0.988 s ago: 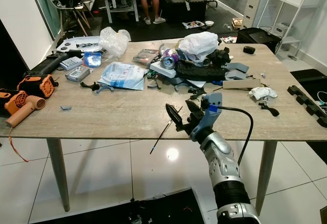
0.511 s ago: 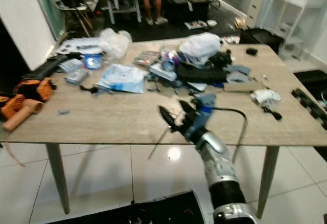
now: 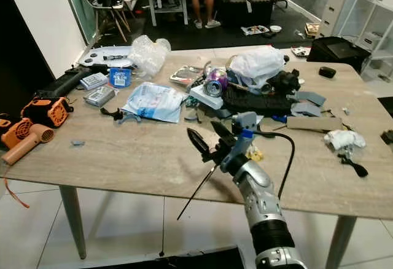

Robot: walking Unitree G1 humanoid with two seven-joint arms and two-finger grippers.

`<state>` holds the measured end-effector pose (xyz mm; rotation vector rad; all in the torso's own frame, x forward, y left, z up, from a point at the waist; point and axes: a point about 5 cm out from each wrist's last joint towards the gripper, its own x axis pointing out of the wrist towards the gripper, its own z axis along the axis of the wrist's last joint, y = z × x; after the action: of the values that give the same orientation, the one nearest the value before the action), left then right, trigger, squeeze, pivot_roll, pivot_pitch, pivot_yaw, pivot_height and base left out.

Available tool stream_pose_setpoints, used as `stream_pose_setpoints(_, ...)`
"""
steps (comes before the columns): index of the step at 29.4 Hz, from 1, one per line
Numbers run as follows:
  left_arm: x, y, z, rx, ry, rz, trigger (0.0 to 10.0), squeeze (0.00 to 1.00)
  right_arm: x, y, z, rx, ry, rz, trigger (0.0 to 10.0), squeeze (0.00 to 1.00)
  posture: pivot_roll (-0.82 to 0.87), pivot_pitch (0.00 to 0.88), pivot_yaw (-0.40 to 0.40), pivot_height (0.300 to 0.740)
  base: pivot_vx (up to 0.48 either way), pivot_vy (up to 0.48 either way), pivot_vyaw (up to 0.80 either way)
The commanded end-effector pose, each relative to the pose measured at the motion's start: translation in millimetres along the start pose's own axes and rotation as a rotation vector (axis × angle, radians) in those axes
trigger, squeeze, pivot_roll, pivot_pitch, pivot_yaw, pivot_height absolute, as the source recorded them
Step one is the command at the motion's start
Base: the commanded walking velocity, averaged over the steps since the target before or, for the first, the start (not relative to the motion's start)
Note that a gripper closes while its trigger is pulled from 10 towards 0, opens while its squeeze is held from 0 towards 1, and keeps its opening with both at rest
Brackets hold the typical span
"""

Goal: Picking trash to rubbish bin

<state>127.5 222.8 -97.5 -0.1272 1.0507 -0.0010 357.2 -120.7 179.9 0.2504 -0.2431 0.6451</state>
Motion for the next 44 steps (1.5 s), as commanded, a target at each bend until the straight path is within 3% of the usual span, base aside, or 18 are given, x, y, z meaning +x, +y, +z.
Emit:
stream_pose_setpoints(1, -2.7, -1.0, -15.8, -0.006, 0.054, -0.009, 10.0, 0.0, -1.7, 1.1, -1.3, 0.007, -0.003, 0.003, 10.0, 0.0, -0.1, 0.155, 0.035, 0.74, 0.296, 0.0, 0.0)
stream_pose_setpoints(7, 1.0, -14.4, -17.0, -0.004, 0.055, -0.023, 10.0, 0.0, -1.9, 2.5, -2.4, 0.006, 0.0, 0.009, 10.0, 0.0, -0.1, 0.157, 0.036, 0.74, 0.294, 0.0, 0.0)
stream_pose_setpoints(21, 6.9, -27.6, -8.6, 0.0, 0.044, -0.008, 10.0, 0.0, 1.9, -2.3, 6.5, -0.039, -0.023, -0.026, 10.0, 0.0, -0.1, 0.159, 0.036, 0.74, 0.079, 0.0, 0.0)
stream_pose_setpoints(24, 9.7, -37.9, -6.4, 0.001, 0.04, -0.02, 10.0, 0.0, 8.1, -3.6, 14.3, -0.07, -0.037, -0.039, 10.0, 0.0, -0.09, 0.163, 0.037, 0.74, 0.0, 0.0, 0.0)
stream_pose_setpoints(27, 12.0, -48.4, -5.1, 0.006, 0.038, -0.03, 10.0, 0.0, 26.2, -7.6, 41.6, -0.154, -0.101, -0.053, 10.0, 0.0, -0.08, 0.181, 0.043, 0.74, 0.0, 0.0, 0.0)
stream_pose_setpoints(32, 9.1, -37.0, -7.8, 0.005, 0.042, -0.019, 10.0, 0.0, 40.3, -20.3, 67.9, -0.261, -0.123, -0.123, 10.0, 0.0, -0.07, 0.211, 0.047, 0.74, 0.0, 0.0, 0.0)
stream_pose_setpoints(36, 4.6, -25.4, -15.7, 0.005, 0.054, -0.008, 10.0, 0.0, 45.8, -25.5, 78.9, -0.295, -0.128, -0.154, 10.0, 0.0, -0.04, 0.243, 0.05, 0.74, 0.0, 0.0, 0.0)
stream_pose_setpoints(37, 1.6, -18.0, -20.3, 0.005, 0.062, 0.0, 10.0, 0.0, 48.8, -27.9, 84.4, -0.316, -0.128, -0.167, 10.0, 1.0, -0.04, 0.246, 0.051, 0.74, 0.0, 0.0, 0.0)
stream_pose_setpoints(39, -10.1, 5.3, -36.5, -0.003, 0.086, 0.025, 10.0, 0.0, 55.5, -34.5, 99.2, -0.356, -0.133, -0.221, 10.0, 1.0, -0.01, 0.292, 0.055, 0.74, 0.0, 0.0, 0.0)
stream_pose_setpoints(44, -27.2, 27.2, -60.3, -0.004, 0.115, 0.041, 10.0, 0.0, 59.7, -45.0, 116.9, -0.379, -0.153, -0.342, 10.0, 1.0, 0.04, 0.346, 0.065, 0.74, 0.0, 0.0, 0.0)
